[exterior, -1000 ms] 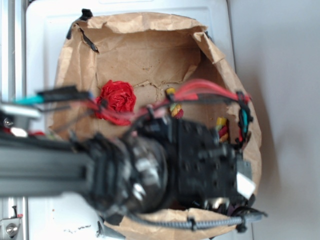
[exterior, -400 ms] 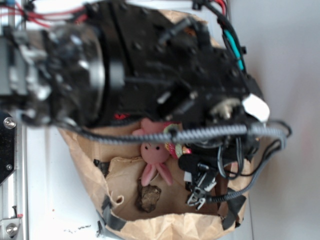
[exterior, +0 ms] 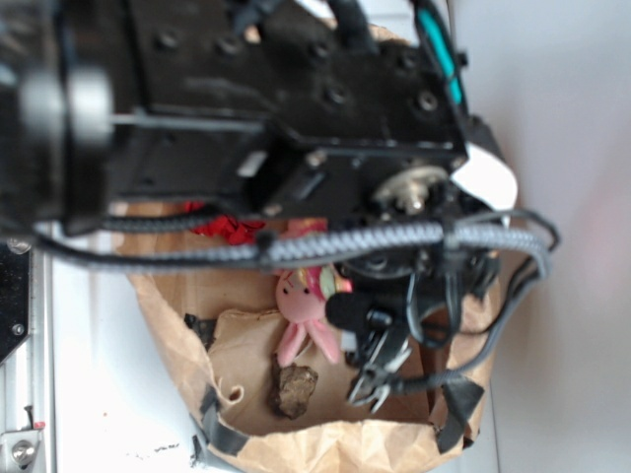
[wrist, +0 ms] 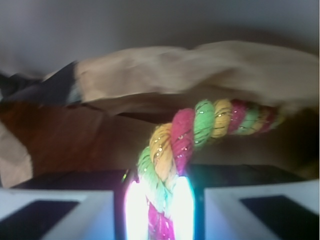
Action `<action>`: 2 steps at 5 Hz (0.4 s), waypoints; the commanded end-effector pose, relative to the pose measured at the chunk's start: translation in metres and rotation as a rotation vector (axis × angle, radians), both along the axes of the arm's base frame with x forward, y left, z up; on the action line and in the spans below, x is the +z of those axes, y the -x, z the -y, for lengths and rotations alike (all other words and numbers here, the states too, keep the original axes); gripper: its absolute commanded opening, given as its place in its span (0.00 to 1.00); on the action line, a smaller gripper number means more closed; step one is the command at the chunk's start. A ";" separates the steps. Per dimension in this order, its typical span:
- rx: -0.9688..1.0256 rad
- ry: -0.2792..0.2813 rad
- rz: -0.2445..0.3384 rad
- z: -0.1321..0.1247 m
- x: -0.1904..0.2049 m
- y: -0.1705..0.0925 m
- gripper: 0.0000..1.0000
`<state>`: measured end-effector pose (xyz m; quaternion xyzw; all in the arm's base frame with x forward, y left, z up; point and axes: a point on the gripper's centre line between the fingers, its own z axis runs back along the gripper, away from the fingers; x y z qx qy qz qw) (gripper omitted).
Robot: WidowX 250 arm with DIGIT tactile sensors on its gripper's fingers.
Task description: Grab the multicolored rope.
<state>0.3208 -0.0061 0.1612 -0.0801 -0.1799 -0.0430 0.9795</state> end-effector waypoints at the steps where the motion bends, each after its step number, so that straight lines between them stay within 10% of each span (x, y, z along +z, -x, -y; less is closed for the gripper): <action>1: 0.149 -0.124 0.000 -0.030 0.046 0.012 0.00; 2: 0.156 -0.129 -0.017 -0.037 0.058 0.027 0.00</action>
